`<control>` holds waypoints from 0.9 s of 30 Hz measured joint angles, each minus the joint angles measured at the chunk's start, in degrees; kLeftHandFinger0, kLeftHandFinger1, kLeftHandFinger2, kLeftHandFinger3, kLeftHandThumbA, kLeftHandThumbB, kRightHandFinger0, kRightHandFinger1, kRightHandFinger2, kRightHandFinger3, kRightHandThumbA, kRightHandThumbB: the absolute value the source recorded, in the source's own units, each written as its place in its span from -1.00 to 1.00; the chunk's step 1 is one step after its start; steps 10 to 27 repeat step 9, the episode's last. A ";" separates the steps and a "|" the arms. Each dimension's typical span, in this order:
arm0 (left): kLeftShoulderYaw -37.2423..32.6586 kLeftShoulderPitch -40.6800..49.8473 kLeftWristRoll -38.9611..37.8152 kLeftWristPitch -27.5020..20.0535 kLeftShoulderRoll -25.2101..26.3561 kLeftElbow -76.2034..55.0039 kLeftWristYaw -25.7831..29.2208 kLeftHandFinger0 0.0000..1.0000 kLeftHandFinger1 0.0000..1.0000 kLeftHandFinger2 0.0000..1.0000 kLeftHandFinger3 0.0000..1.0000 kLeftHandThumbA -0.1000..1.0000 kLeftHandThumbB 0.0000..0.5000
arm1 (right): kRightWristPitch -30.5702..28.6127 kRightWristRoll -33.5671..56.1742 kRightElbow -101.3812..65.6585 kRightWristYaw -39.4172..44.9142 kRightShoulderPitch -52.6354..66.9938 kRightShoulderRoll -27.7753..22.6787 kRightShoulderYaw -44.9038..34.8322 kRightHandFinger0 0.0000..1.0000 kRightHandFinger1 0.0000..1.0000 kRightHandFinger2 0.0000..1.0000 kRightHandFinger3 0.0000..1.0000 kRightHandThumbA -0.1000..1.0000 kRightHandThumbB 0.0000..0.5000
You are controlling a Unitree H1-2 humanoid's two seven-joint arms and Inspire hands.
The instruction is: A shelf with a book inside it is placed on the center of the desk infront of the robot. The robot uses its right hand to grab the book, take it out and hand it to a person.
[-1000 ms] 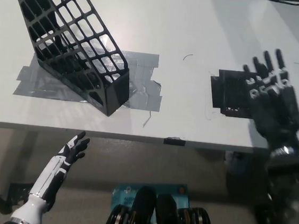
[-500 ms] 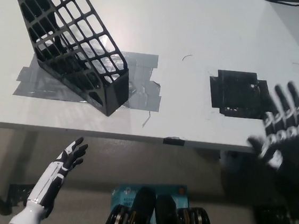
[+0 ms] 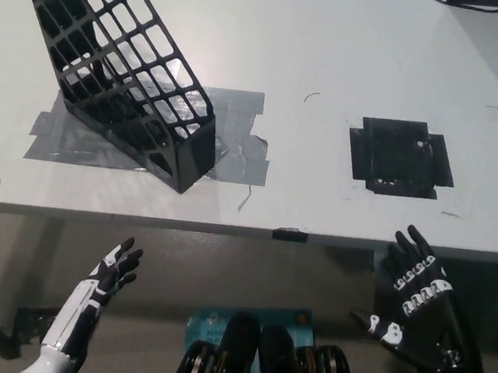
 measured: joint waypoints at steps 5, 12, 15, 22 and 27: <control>0.24 0.01 -0.03 -0.53 -0.14 0.01 0.02 1.00 1.00 1.00 1.00 1.00 0.22 | -0.80 -1.54 1.81 0.55 -0.03 0.01 0.56 1.00 1.00 1.00 1.00 1.00 0.41; 0.38 0.01 -0.04 -0.68 -0.26 0.00 0.02 1.00 1.00 1.00 1.00 1.00 0.20 | -0.97 -2.38 2.43 0.89 -0.07 0.01 0.95 1.00 1.00 1.00 1.00 1.00 0.49; 0.38 0.01 -0.04 -0.68 -0.26 0.00 0.02 1.00 1.00 1.00 1.00 1.00 0.20 | -0.97 -2.38 2.43 0.89 -0.07 0.01 0.95 1.00 1.00 1.00 1.00 1.00 0.49; 0.38 0.01 -0.04 -0.68 -0.26 0.00 0.02 1.00 1.00 1.00 1.00 1.00 0.20 | -0.97 -2.38 2.43 0.89 -0.07 0.01 0.95 1.00 1.00 1.00 1.00 1.00 0.49; 0.38 0.01 -0.04 -0.68 -0.26 0.00 0.02 1.00 1.00 1.00 1.00 1.00 0.20 | -0.97 -2.38 2.43 0.89 -0.07 0.01 0.95 1.00 1.00 1.00 1.00 1.00 0.49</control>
